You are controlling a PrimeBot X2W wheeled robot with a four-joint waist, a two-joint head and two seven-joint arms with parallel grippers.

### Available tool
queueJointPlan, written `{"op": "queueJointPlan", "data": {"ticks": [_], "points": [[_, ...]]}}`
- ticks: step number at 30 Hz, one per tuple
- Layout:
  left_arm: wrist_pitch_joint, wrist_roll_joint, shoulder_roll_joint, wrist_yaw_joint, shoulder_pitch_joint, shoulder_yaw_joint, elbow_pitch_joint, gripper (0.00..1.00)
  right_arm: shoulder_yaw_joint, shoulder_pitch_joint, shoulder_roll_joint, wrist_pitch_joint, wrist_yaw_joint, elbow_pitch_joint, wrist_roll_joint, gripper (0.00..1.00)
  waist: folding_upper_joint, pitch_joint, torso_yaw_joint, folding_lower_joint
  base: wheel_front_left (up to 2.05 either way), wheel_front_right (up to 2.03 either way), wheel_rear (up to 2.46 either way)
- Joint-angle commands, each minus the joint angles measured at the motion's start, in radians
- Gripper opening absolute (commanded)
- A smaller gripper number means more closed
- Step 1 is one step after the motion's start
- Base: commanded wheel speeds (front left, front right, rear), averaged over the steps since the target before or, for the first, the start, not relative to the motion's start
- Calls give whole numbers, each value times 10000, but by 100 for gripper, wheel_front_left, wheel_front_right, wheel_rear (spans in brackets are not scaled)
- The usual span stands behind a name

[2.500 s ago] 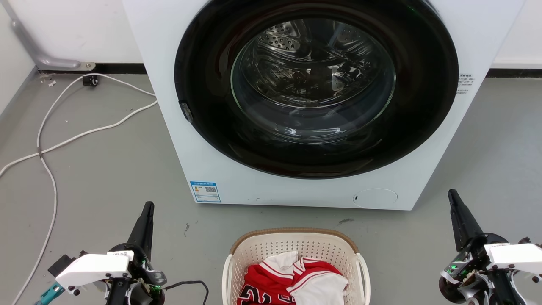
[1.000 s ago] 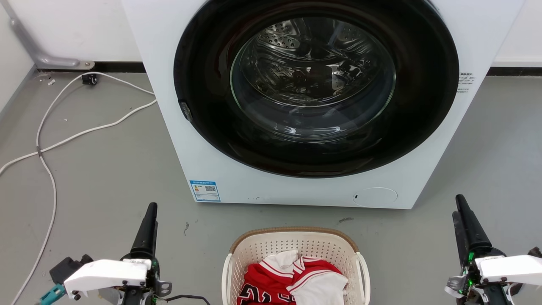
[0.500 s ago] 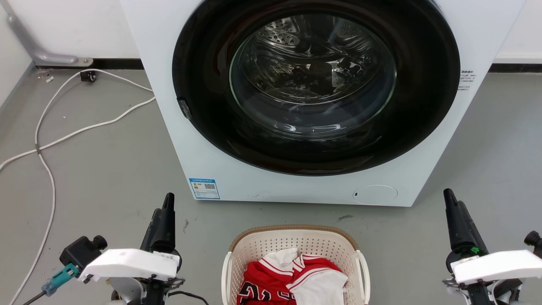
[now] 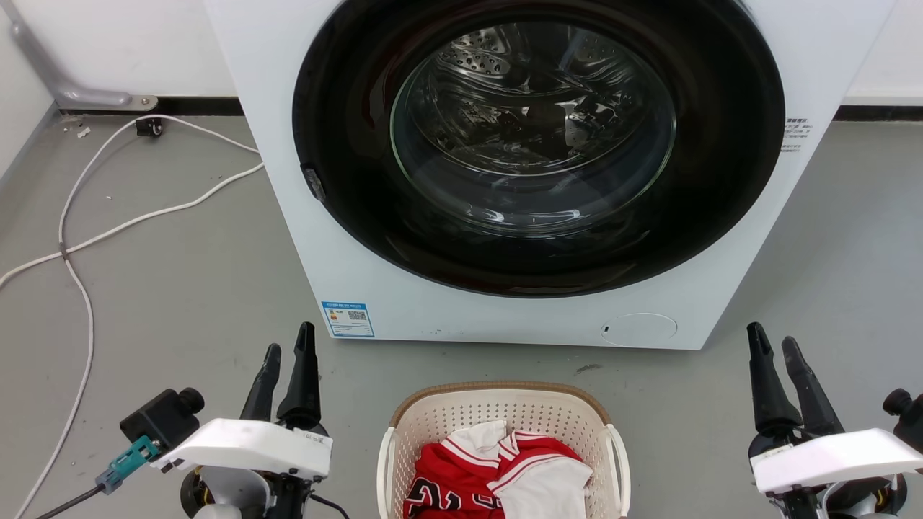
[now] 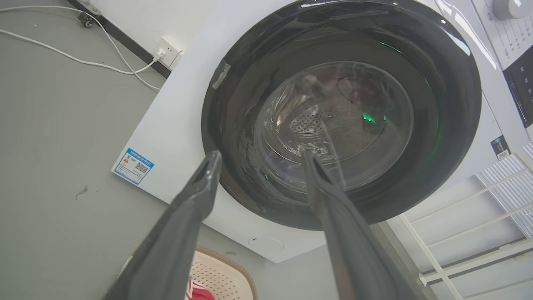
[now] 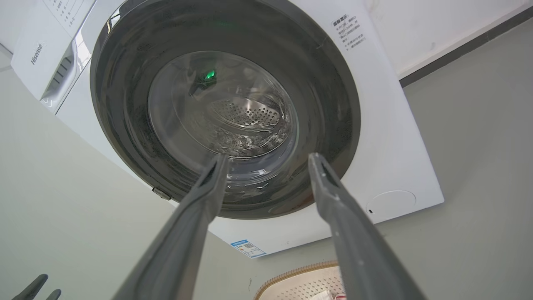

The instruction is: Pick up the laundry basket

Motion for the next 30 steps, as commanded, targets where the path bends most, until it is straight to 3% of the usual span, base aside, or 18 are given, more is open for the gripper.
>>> {"op": "queueJointPlan", "data": {"ticks": [1,30], "points": [[-132,457,27,56,-32,-59,-198,100,41,15,-30,-127,0,-263,-486,100,-1,2,3,-1,0,0,0],[-923,3766,32,400,252,-604,-499,100,216,561,-35,-926,0,-677,-3913,100,-1,-10,6,-1,0,0,0]]}}
